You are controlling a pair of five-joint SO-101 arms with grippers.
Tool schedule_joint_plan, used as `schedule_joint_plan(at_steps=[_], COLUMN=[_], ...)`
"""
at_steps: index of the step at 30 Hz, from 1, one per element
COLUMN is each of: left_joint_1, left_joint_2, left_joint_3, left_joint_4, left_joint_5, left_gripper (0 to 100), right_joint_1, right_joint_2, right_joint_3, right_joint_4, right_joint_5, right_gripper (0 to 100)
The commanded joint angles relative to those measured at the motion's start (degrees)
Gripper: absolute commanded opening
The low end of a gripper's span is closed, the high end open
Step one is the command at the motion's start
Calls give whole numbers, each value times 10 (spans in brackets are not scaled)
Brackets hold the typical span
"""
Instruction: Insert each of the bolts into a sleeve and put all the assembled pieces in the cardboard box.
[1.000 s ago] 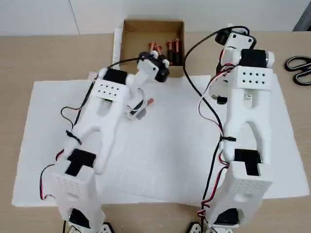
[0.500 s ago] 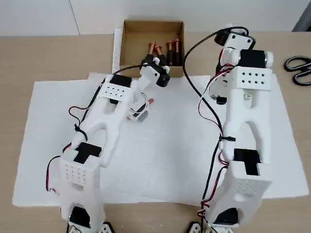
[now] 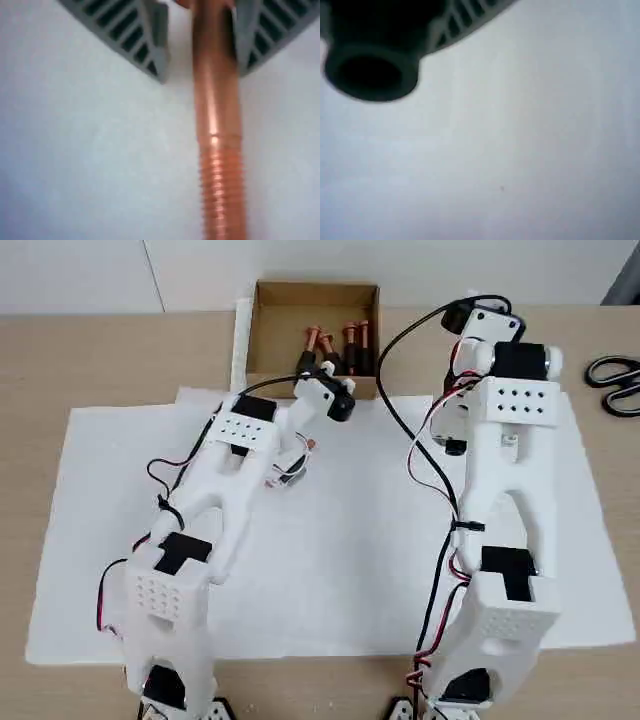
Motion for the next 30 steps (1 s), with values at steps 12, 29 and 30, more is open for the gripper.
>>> schedule_joint_plan(at_steps=[12,29,30], left_joint_1=[24,-3,-9], left_joint_2=[-5,-5,-4], left_joint_3=[-65,-233,-231], left_joint_4=[54,270,270], left_joint_5=[-4,-424,-462], left_gripper=[5,6,6], right_joint_1=[2,2,2], right_joint_2=[-36,-36,-36], right_joint_3=[-2,0,7], right_joint_4=[7,6,5], right_joint_5=[-2,-2,-2], right_gripper=[4,4,4])
